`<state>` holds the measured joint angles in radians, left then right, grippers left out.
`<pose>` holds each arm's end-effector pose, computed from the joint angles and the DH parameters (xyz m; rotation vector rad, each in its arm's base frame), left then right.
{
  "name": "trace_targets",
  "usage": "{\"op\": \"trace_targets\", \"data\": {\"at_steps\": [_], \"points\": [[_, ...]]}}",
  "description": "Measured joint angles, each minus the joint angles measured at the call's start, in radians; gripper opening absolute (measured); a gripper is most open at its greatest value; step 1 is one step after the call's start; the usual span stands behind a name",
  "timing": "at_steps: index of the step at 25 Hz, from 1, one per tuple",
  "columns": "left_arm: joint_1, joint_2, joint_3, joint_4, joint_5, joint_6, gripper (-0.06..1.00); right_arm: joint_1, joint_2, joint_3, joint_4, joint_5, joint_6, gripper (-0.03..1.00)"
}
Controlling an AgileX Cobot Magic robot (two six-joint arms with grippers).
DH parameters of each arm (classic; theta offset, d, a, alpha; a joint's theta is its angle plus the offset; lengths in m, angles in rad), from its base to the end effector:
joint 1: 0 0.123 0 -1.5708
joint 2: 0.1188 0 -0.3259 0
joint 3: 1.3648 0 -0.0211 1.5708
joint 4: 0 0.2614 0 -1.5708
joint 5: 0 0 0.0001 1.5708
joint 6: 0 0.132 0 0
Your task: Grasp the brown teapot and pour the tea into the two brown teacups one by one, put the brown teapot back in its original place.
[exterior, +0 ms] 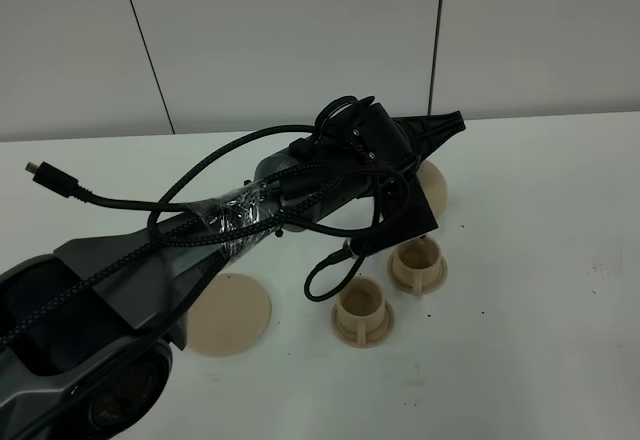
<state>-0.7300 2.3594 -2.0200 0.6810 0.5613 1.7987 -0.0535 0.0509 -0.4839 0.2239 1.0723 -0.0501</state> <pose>0.4839 -0.3736 0.1981 2.5519 0.2180 1.1684 0.0074 0.0254 0.2595 0.0006 2.1077 0.2101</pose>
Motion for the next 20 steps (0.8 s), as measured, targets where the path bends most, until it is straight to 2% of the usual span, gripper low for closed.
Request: {"op": "trace_targets", "data": {"at_steps": [7,20], "points": [[0.0,0.0,0.0,0.024,0.001,0.004,0.17,0.0,0.0,0.0,0.0,0.0,0.0,0.36],[0.0,0.0,0.0,0.033,0.008,0.071,0.17,0.0,0.0,0.0,0.0,0.0,0.0,0.36]]}}
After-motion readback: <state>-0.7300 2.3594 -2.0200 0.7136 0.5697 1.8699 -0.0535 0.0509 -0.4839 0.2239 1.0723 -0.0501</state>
